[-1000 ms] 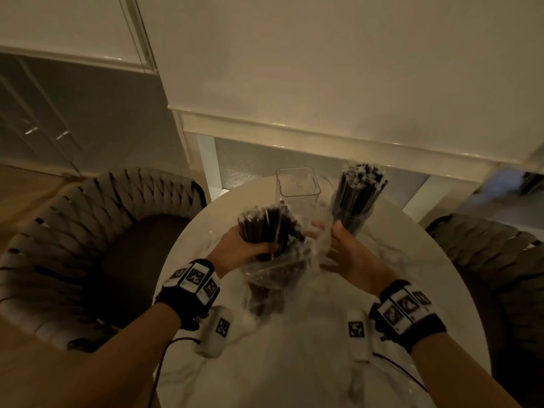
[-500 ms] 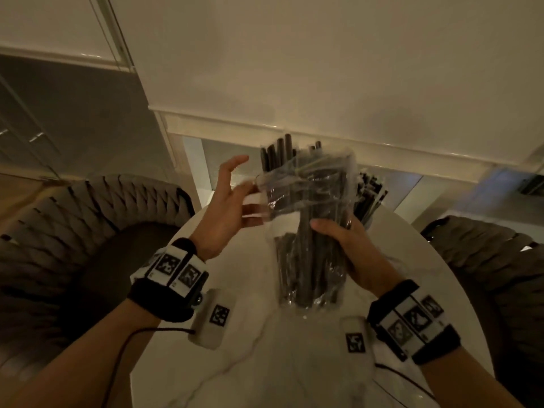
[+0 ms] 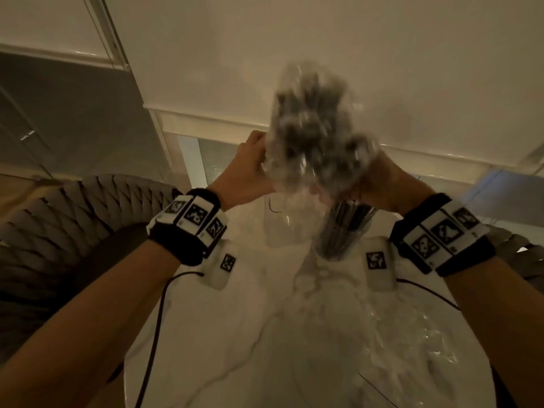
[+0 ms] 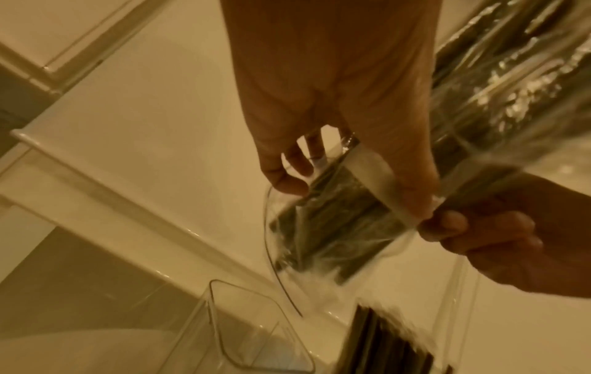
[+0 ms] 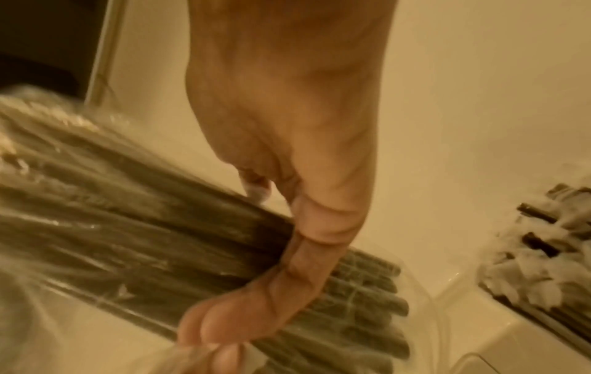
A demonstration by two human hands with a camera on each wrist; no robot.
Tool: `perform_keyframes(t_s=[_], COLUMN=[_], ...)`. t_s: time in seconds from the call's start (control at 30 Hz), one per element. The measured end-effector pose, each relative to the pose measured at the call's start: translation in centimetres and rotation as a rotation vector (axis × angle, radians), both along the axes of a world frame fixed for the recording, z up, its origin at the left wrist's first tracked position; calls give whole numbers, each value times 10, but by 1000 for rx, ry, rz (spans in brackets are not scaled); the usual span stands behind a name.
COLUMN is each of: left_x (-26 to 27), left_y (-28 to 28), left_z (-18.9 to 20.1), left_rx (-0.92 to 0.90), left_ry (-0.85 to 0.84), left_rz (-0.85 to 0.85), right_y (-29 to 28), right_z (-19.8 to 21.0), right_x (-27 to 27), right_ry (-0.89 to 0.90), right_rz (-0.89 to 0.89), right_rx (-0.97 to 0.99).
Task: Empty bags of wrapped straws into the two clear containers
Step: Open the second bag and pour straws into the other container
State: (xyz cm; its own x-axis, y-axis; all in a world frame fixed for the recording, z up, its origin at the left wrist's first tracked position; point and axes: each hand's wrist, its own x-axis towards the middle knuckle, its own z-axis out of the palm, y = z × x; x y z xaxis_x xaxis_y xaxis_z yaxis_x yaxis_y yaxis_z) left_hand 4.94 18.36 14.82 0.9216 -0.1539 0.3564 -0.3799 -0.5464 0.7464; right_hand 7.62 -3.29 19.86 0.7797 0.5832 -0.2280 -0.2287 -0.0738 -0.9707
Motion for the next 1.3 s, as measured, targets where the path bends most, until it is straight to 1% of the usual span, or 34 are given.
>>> perform_keyframes(t_s=[0.03,0.07,0.13,0.17,0.23,0.27,0.3,0.33,0.37,0.53,0.63,0.8,0.9,0.97,1.13,1.2,1.3], left_x=[5,11,24,29,32,33,34,35,36,43,44,42,49,52,51,52,48], left_y=[3,8,13,15,13,12,11,11,11,18,20,19,22,24,14,11,11], left_z=[3,3,0,-1,-1,-1,-3,-3,-5,-20,-31,-33,-36,-37,-26,-18,-10], left_rx=[-64,-105,-76,-74,-105,-134,-181,-221,-251,-228,-259,-322,-301,-269,-270,-304,-367], left_ry=[87,163,220,225,251,268,265,261,253,277,316,381,392,409,402,390,394], left_rz=[0,0,26,42,66,60,32,15,6,65,55,-15,-23,-16,-46,-74,-39], right_y=[0,1,4,6,14,20,24,29,31,43,55,64,63,61,58,56,52], right_z=[5,8,9,8,7,3,1,-1,-4,-22,-34,-53,-62,-65,-64,-60,-58], right_x=[7,15,26,28,30,34,38,41,45,55,51,49,47,46,47,47,48], right_ry=[70,102,59,-28,-312,-476,-608,-685,-719,-751,-692,-657,-571,-561,-478,-473,-456], right_rz=[5,-10,22,64,78,52,18,-16,-36,-31,-29,-95,-115,-149,-263,-276,-272], right_rx=[36,32,-46,-143,-488,-644,-743,-778,-786,-847,-804,-776,-733,-722,-688,-659,-636])
